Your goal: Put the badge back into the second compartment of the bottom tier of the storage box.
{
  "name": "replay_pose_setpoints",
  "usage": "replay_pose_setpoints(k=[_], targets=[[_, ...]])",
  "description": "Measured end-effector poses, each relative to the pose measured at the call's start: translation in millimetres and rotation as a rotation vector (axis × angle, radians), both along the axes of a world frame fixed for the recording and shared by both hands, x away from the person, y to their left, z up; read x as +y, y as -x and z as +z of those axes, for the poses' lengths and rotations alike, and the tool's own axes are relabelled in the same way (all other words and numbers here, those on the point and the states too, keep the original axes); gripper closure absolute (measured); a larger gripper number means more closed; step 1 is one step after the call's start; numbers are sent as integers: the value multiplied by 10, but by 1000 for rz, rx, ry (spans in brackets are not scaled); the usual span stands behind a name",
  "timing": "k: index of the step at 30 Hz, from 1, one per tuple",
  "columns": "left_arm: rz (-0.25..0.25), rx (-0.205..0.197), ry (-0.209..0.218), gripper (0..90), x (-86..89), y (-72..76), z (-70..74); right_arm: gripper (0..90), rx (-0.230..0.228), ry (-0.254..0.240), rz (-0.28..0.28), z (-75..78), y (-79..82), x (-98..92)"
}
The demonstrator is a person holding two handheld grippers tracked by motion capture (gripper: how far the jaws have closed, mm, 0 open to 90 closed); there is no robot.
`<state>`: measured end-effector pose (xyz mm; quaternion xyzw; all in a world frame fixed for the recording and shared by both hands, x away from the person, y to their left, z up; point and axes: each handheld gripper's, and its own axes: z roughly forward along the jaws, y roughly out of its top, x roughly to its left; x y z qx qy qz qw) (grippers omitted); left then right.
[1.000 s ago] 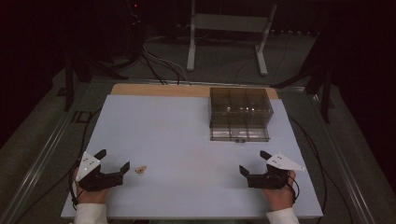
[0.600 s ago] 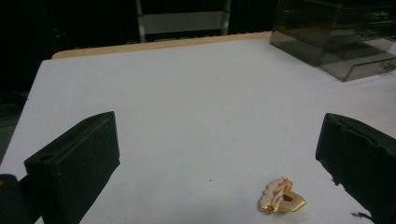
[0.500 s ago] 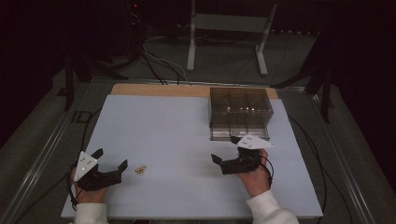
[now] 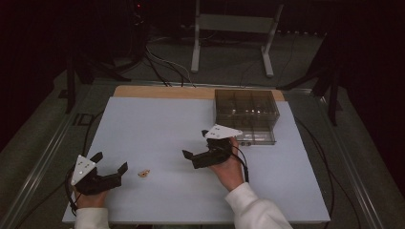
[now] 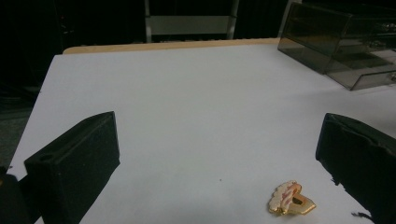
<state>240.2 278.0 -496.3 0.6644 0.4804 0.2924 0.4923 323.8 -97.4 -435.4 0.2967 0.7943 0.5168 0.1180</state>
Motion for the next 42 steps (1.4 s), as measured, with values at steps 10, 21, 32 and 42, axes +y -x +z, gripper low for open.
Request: replay_pose_setpoints(k=[10,21,32,42], targets=[[24,2,15,3,56,-20,1,0,66,19,104,-195,-176,580],[46,-8,29,3,106,-7,10,41,98,54,163,-507,-176,1057],[44,-9,31,3,114,-6,7,277,146,162,227,-732,-57,1377],[39,-6,29,4,111,-5,5,535,79,308,343,-796,76,1586]])
